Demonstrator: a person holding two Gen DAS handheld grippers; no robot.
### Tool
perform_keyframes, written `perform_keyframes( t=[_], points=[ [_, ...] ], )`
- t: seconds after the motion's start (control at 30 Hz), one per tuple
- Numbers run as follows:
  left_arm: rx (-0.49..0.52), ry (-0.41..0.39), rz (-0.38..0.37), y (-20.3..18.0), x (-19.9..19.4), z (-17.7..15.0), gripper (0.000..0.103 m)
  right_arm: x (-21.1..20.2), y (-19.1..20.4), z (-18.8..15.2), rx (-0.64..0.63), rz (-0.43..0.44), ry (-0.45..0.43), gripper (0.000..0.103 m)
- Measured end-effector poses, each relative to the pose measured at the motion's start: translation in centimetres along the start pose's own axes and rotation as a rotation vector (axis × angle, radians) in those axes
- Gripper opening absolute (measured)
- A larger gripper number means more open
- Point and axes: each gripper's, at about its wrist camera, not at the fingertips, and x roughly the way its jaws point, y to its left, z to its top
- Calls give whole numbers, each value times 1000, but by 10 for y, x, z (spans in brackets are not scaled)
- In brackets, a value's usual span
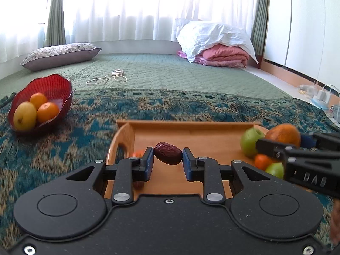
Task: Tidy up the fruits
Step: 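Carry the date and large orange onto the tray and open both grippers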
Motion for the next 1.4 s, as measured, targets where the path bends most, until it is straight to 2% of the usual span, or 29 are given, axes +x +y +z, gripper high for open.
perform_keyframes(
  t=[0.13, 0.3, 0.4, 0.6, 0.87, 1.4],
  points=[
    [-9, 60, -12, 6, 33, 29, 27, 33, -18, 30, 26, -10, 72, 54],
    [-63, 192, -22, 22, 83, 54, 27, 80, -43, 57, 103, 4, 207, 54],
    [-104, 248, -1, 34, 108, 61, 27, 103, -51, 61, 128, -8, 266, 54],
    [-102, 301, 57, 43, 143, 63, 27, 136, -54, 60, 121, -53, 318, 54],
    [-104, 335, 99, 47, 168, 55, 27, 162, -57, 47, 115, -96, 369, 54],
    [-59, 335, 86, 39, 177, 48, 27, 179, -63, 34, 130, -115, 405, 54]
  ],
)
